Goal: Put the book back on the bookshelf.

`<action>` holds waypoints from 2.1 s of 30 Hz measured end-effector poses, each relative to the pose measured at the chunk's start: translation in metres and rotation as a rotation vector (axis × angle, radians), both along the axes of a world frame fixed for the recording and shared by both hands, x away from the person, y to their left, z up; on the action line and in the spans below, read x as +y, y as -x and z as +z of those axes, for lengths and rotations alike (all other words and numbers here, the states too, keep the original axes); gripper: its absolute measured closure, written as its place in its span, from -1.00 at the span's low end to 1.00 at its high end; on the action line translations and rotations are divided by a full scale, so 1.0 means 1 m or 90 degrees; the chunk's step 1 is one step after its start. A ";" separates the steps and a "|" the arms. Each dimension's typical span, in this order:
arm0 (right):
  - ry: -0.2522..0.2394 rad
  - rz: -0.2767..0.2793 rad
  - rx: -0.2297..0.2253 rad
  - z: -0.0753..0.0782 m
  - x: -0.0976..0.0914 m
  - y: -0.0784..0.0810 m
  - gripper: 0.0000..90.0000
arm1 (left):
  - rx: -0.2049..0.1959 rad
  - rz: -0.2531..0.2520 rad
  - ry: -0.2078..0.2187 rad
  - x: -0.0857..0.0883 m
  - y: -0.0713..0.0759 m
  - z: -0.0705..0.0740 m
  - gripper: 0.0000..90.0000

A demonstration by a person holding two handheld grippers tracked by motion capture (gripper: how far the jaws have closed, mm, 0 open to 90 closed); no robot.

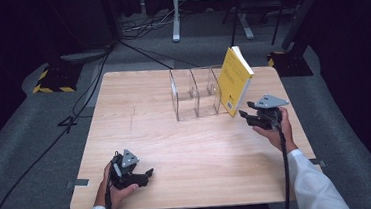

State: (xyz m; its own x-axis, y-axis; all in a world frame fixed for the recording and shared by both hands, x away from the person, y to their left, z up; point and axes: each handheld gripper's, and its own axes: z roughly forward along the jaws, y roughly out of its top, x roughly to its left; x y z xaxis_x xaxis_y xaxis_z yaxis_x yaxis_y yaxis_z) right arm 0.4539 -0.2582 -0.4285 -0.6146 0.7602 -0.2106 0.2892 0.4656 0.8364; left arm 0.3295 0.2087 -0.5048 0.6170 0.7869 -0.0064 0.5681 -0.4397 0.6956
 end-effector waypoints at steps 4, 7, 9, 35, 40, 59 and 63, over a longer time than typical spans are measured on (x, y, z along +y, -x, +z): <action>0.022 0.018 0.003 0.004 0.001 0.005 0.07 | 0.000 0.000 0.000 0.000 0.000 0.000 -0.62; 0.029 0.026 0.009 0.007 0.000 0.009 0.04 | 0.000 0.000 0.000 0.000 0.000 0.000 -0.62; 0.031 0.031 0.011 0.008 -0.001 0.010 0.02 | 0.000 0.000 0.000 0.000 0.000 0.000 -0.62; 0.091 0.076 0.032 0.016 -0.014 0.041 -0.25 | 0.000 0.000 0.000 0.000 0.000 0.000 -0.62; 0.098 0.083 0.036 0.013 -0.015 0.048 -0.32 | 0.002 0.002 0.003 0.000 0.000 0.000 -0.62; 0.106 0.078 0.047 -0.014 -0.036 0.074 -0.38 | 0.000 0.000 0.000 0.000 0.000 0.000 -0.62; 0.111 0.078 0.050 -0.020 -0.041 0.080 -0.39 | 0.000 0.000 0.000 0.000 0.000 0.000 -0.62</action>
State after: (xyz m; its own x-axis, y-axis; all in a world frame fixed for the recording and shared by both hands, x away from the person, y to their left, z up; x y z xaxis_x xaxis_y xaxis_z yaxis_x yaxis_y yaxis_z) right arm 0.3736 -0.2989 -0.4484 -0.7199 0.6353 -0.2796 0.2828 0.6363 0.7177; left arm 0.3295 0.2087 -0.5048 0.6166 0.7872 -0.0068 0.5683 -0.4391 0.6958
